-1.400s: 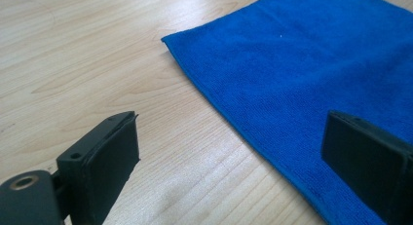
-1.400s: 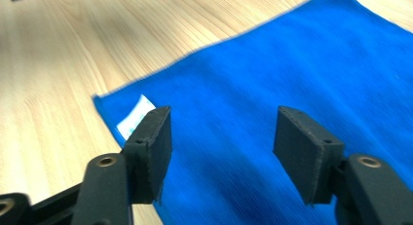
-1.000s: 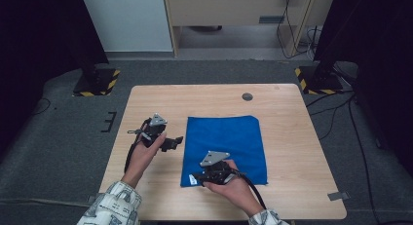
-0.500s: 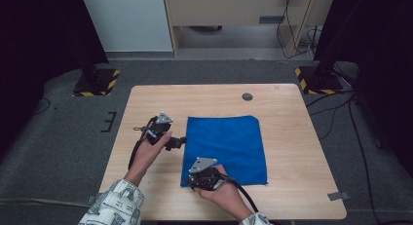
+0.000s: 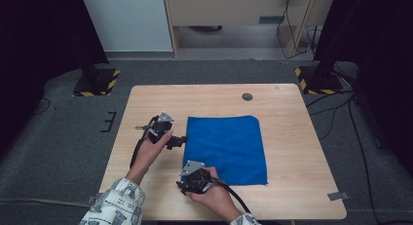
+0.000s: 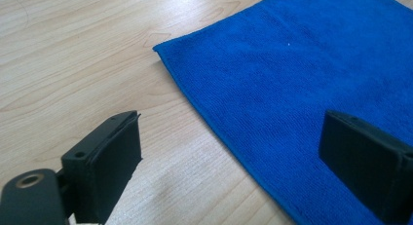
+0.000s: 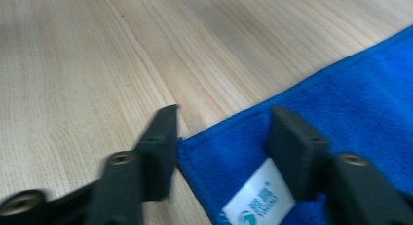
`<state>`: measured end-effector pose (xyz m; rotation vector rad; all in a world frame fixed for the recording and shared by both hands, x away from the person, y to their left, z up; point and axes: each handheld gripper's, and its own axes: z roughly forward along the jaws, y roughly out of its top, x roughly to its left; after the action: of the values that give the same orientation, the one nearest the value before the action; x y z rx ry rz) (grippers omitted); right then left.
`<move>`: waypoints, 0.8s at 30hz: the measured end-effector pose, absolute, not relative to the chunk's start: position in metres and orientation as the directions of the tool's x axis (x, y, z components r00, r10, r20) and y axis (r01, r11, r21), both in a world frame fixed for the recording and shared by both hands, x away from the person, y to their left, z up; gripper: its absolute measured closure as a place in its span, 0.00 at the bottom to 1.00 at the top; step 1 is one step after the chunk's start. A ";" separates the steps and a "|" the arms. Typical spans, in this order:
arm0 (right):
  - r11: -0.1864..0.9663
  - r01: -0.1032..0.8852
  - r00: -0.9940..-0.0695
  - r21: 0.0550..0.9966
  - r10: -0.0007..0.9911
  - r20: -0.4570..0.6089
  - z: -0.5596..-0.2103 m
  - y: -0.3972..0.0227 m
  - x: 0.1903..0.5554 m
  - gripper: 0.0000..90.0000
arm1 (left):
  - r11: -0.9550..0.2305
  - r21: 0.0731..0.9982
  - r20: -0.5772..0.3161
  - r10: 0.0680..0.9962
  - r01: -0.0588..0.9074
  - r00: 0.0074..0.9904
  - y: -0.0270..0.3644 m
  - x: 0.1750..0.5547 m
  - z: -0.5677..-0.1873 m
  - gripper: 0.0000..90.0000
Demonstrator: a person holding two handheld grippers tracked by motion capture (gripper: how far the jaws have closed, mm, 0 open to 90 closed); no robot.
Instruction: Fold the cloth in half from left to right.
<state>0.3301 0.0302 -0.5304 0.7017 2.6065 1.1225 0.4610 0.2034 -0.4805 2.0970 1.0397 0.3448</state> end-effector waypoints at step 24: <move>0.547 0.376 -0.851 0.748 0.524 0.045 -0.526 0.036 0.305 0.94 | -0.370 0.684 -0.084 0.816 0.629 0.571 0.201 0.514 -0.517 0.34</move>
<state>0.3051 0.0359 -0.5261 0.7634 2.5967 1.1901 0.5138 0.2007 -0.5170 2.1193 1.1491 0.3526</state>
